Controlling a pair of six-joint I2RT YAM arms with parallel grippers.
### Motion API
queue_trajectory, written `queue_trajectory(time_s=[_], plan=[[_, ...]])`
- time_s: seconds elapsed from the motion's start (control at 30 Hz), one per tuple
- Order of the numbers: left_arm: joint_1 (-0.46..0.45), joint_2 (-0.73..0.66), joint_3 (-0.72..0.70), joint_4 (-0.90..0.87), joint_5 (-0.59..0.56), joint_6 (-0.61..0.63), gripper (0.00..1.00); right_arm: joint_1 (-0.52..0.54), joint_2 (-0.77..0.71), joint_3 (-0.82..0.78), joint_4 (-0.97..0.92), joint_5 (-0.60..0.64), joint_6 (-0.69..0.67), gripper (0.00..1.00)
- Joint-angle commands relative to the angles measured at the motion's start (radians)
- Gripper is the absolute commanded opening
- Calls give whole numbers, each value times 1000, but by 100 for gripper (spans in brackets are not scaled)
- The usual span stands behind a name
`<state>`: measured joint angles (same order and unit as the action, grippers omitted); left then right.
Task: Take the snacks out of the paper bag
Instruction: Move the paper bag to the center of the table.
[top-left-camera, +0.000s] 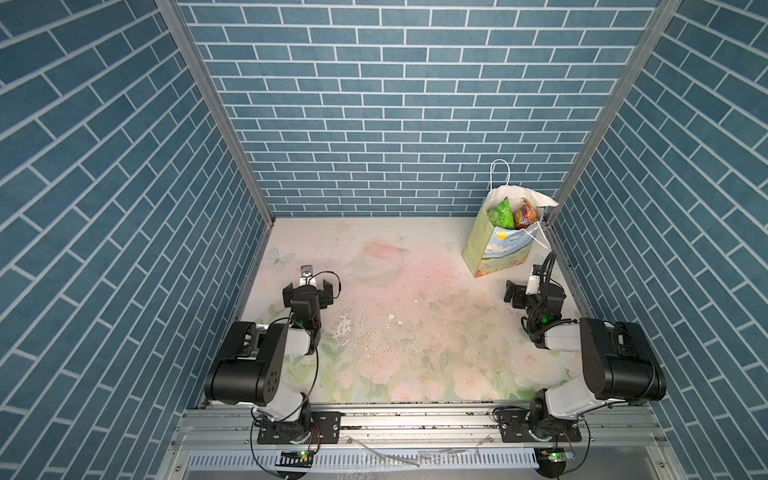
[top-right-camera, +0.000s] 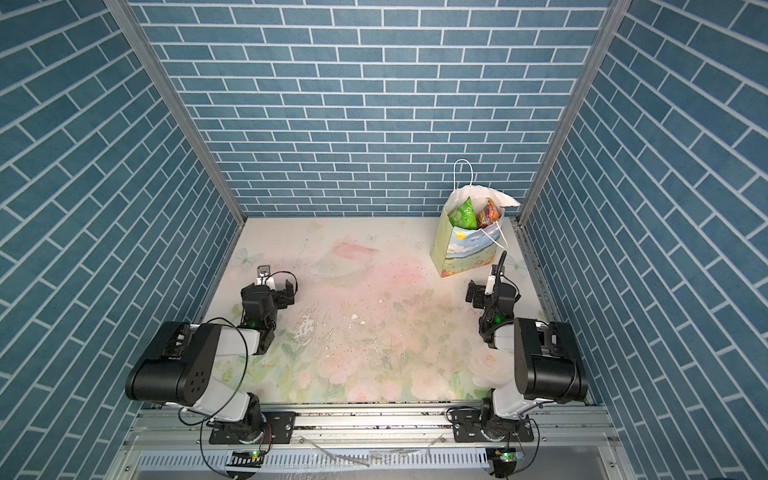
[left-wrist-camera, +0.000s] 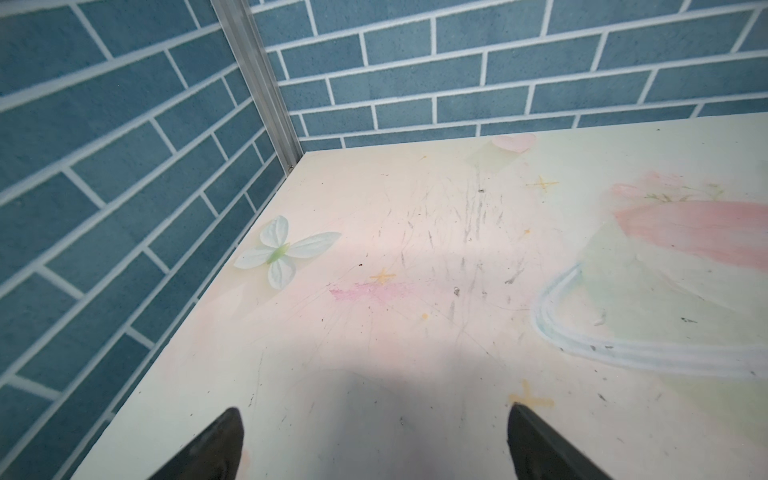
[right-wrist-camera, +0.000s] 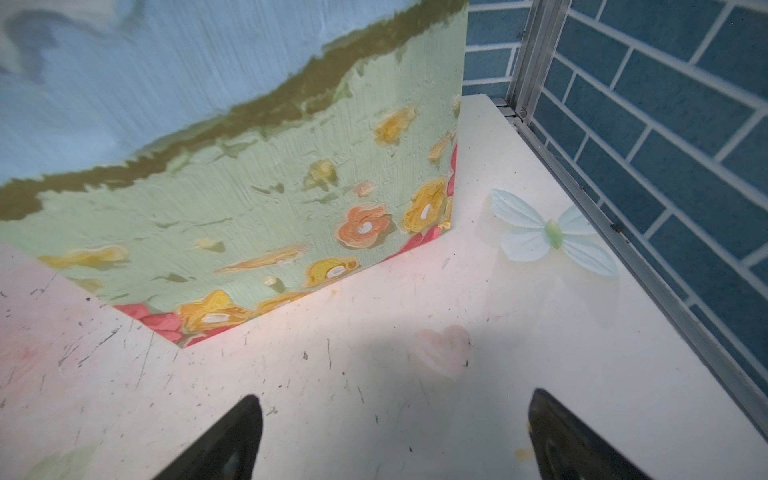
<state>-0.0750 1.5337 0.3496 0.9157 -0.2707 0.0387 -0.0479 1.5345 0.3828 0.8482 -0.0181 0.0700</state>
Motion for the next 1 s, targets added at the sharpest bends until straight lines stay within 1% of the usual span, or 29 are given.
queue_trajectory(time_s=[0.0,0.13,0.2,0.3,0.33,0.4,0.43,0.53,0.57,0.6,0.63,0.7,0.8,0.83,0.97], plan=[[3,-4,20,-16,34,16,100,-1,9,18,8,7,-24,99],[2,-6,18,-12,32,16,100,-1,8,15,9,10,-25,99],[-4,-24,11,-10,12,16,100,-1,2,19,1,21,-24,99],[-15,-97,-5,-44,-13,20,100,0,-42,71,-129,42,-16,99],[-22,-124,-2,-71,-37,21,100,-2,-55,81,-158,53,-13,98],[-56,-174,12,-149,-120,18,100,-1,-85,83,-190,62,-11,98],[-70,-211,31,-225,-150,1,100,0,-111,85,-212,71,-6,97],[-116,-305,77,-404,-179,-56,100,0,-214,106,-331,138,40,96],[-150,-326,82,-422,-205,-33,100,-1,-253,108,-350,156,78,96],[-197,-349,93,-439,-278,-17,100,-1,-297,106,-364,156,102,96],[-231,-372,113,-473,-316,-16,100,-1,-337,108,-382,138,120,96],[-260,-416,165,-580,-320,-54,100,-1,-400,138,-469,142,176,95],[-275,-476,253,-765,-306,-148,99,-1,-470,214,-665,201,273,95],[-277,-493,275,-813,-295,-181,100,-2,-486,244,-741,204,290,95],[-279,-527,336,-929,-198,-266,100,-1,-517,362,-980,166,350,94]])
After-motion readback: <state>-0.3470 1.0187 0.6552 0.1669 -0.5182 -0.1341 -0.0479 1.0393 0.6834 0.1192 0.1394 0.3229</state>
